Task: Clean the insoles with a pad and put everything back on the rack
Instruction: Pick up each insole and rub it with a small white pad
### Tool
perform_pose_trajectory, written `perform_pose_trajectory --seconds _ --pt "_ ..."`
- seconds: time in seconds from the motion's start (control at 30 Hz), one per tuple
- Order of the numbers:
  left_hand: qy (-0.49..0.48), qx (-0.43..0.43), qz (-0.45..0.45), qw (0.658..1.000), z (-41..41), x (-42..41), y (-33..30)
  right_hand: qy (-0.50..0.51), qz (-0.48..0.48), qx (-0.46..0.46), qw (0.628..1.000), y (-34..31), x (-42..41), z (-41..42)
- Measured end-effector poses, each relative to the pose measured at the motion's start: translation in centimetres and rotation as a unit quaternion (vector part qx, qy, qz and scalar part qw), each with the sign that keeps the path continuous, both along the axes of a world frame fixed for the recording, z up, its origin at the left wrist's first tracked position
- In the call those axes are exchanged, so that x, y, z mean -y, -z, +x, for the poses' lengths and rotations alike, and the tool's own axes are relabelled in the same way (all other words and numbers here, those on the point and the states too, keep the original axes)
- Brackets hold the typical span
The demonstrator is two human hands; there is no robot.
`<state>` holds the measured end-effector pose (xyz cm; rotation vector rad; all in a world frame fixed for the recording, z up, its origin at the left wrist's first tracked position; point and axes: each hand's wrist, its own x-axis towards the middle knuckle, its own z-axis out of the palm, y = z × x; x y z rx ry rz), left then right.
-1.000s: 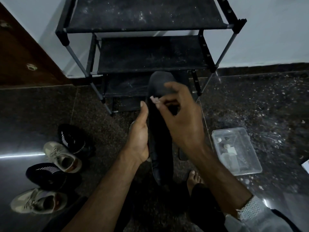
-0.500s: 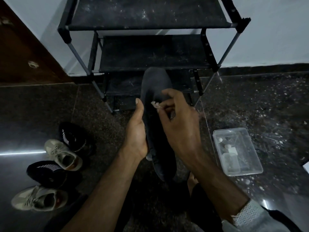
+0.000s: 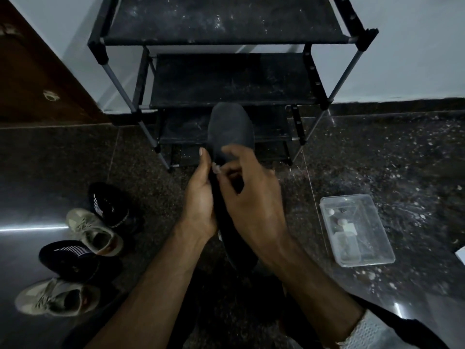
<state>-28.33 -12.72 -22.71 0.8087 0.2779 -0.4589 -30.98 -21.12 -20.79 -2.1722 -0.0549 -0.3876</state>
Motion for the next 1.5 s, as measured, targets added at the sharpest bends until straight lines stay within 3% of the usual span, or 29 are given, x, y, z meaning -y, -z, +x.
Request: perform_pose_trajectory --seconds 0.23,0.5,0.73,0.97,1.23,1.5 --pt "0.029 -0.011 -0.019 0.999 -0.2 0.4 0.1 0.076 -0.005 -0.022 0.997 0.5 4.0 1.5" --pt "-0.006 0.002 0.015 1.000 0.0 -0.3 0.3 -0.022 0.054 -0.045 0.997 -0.3 0.1 -0.2" --pt "0.028 -0.031 -0.010 0.999 -0.4 0.5 0.0 0.065 0.031 -0.039 0.997 0.1 3.4 1.4" --pt "0.010 -0.004 0.019 1.000 -0.1 0.2 0.5 -0.006 0.066 -0.035 0.997 -0.4 0.6 0.2" --pt "0.043 -0.016 0.012 0.999 -0.6 0.8 0.0 0.069 0.051 -0.039 0.996 0.2 3.9 1.7" --pt "0.039 0.000 0.046 0.998 -0.3 0.5 0.8 -0.004 0.074 -0.057 0.996 -0.2 1.6 0.7"
